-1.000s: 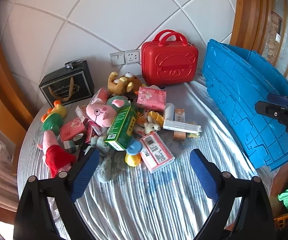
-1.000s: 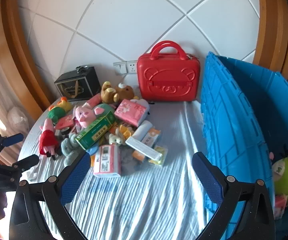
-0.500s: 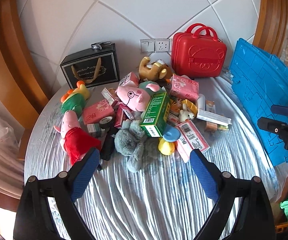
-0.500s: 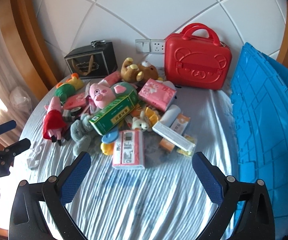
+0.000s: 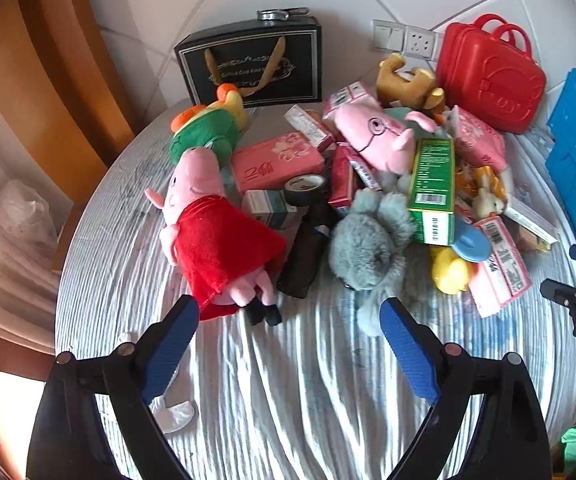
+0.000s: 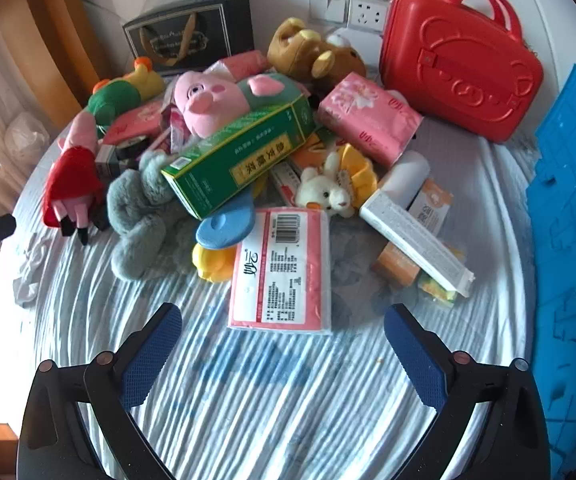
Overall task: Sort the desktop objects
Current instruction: 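Grasp the Peppa Pig plush with the left tool while the right grasps the pink tissue pack, then carry the Peppa Pig plush and tissue pack with both tools over the blue bin, then open both tools to drop the plush and tissue pack into the bin, then move both open tools back over the pile on the bed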
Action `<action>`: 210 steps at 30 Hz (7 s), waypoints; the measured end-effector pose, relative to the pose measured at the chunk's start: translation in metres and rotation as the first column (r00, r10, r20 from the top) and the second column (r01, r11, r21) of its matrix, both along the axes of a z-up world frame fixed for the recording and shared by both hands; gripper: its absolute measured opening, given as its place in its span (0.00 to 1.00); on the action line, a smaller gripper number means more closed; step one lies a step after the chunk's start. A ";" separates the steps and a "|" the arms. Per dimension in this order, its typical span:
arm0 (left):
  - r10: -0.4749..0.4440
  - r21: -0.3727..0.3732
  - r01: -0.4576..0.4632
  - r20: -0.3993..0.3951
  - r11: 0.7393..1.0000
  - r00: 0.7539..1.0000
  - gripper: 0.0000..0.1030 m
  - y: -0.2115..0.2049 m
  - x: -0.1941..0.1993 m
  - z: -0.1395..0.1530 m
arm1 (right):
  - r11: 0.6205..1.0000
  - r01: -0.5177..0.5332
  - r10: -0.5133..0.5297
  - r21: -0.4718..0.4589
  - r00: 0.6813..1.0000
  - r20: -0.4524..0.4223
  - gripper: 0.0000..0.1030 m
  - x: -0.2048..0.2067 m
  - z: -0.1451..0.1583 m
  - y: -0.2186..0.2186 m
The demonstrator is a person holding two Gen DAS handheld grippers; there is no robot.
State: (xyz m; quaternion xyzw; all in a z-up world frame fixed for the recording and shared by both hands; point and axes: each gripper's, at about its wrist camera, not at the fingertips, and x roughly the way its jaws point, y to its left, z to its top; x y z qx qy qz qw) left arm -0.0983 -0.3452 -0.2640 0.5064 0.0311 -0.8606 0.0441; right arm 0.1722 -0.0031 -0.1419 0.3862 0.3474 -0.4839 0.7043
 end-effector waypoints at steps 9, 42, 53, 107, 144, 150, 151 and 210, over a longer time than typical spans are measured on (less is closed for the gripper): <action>0.168 0.080 -0.175 0.083 0.981 0.982 0.90 -0.071 -0.054 -0.053 | 0.995 -0.072 0.077 0.062 0.994 -0.077 1.00 0.027 -0.041 -0.032; 0.112 0.098 -0.128 0.157 0.987 0.981 0.69 -0.053 0.017 -0.092 | 0.970 -0.117 0.130 0.213 0.990 -0.051 0.88 0.003 -0.093 0.007; 0.054 0.075 -0.059 0.068 0.995 0.996 0.69 -0.031 0.077 -0.033 | 0.988 -0.086 0.087 0.132 0.996 -0.003 0.88 -0.038 -0.047 0.074; -0.184 0.034 0.204 -0.304 0.978 0.935 0.69 0.281 0.098 0.227 | 0.931 -0.002 0.113 -0.364 0.952 0.285 0.88 -0.307 0.175 0.164; -0.546 -0.042 0.579 -0.397 0.814 0.738 0.69 0.554 -0.030 0.305 | 0.847 0.385 -0.255 -0.367 0.900 0.354 0.88 -0.541 0.159 0.167; -0.595 -0.035 0.638 -0.402 0.769 0.696 0.69 0.596 -0.042 0.313 | 0.832 0.422 -0.303 -0.360 0.890 0.342 0.88 -0.569 0.152 0.158; -0.602 -0.036 0.646 -0.404 0.763 0.688 0.69 0.602 -0.044 0.314 | 0.830 0.429 -0.314 -0.357 0.887 0.339 0.88 -0.573 0.151 0.157; -0.419 0.121 0.463 -0.272 0.878 0.866 0.85 0.376 0.021 0.225 | 0.909 0.151 -0.052 -0.390 0.966 0.252 0.99 -0.411 0.196 0.165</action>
